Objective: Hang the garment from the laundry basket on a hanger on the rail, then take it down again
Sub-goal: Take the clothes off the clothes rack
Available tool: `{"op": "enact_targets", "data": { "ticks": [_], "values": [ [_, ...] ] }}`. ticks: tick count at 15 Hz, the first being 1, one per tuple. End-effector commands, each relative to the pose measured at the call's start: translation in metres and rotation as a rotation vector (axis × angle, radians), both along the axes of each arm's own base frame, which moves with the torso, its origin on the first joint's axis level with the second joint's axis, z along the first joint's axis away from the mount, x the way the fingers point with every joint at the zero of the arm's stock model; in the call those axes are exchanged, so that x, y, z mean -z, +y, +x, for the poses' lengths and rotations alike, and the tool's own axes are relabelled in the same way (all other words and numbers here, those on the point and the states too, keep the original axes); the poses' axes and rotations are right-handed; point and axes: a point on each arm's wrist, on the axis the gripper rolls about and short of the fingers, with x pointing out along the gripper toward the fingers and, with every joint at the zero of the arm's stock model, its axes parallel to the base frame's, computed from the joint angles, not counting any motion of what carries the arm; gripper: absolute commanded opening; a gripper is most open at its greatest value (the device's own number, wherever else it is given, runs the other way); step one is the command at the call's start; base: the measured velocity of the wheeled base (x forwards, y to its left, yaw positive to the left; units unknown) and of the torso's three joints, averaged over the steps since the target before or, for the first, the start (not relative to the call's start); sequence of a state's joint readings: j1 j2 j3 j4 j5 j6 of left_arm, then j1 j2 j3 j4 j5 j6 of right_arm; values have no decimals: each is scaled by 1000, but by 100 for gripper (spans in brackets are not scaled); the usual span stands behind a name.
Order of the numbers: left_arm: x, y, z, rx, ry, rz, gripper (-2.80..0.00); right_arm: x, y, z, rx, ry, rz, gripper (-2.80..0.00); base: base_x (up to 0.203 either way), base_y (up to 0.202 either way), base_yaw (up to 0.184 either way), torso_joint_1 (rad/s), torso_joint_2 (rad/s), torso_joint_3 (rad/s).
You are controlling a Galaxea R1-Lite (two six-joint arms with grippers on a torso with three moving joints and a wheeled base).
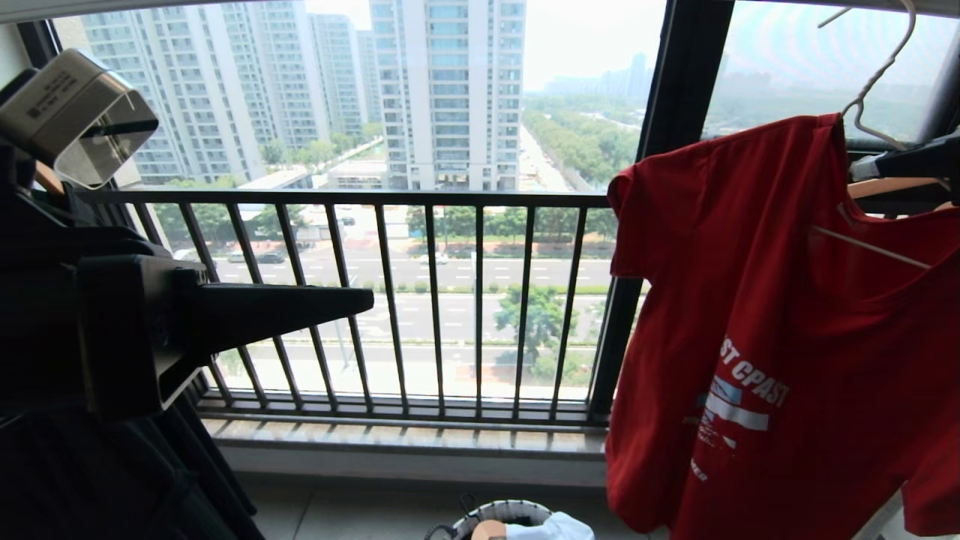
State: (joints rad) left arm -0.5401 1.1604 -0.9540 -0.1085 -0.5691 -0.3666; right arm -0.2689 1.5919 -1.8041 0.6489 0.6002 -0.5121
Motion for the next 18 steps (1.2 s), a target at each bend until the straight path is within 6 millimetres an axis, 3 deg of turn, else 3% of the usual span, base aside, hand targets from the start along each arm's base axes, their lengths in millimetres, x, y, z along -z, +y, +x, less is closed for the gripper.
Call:
{"op": "enact_targets", "data": {
  "ticks": [1, 5, 7, 11, 15, 16, 18],
  "values": [
    [4, -33, 33, 58, 45, 40, -280, 1, 5, -1, -24, 5, 2, -280, 0, 0, 0, 0, 0, 0],
    [21, -90, 81, 134, 8, 69, -280, 2, 18, 1, -75, 15, 6, -280, 0, 0, 0, 0, 0, 0],
    [20, -118, 103, 157, -24, 53, -280, 4, 29, -1, -113, 24, 12, -280, 0, 0, 0, 0, 0, 0],
    [13, -165, 126, 135, -69, 28, -280, 5, 47, -9, -180, 32, 21, -280, 0, 0, 0, 0, 0, 0],
    [5, -193, 128, 145, -43, 58, -280, 2, 60, -14, -227, 24, 20, -280, 0, 0, 0, 0, 0, 0],
    [4, -200, 128, 152, -49, 55, 0, 0, 63, -17, -232, 25, 32, -280, 0, 0, 0, 0, 0, 0],
    [-1, -212, 123, 176, -50, 58, 0, -1, 70, -19, -233, 28, 34, -280, 0, 0, 0, 0, 0, 0]
  ]
}}
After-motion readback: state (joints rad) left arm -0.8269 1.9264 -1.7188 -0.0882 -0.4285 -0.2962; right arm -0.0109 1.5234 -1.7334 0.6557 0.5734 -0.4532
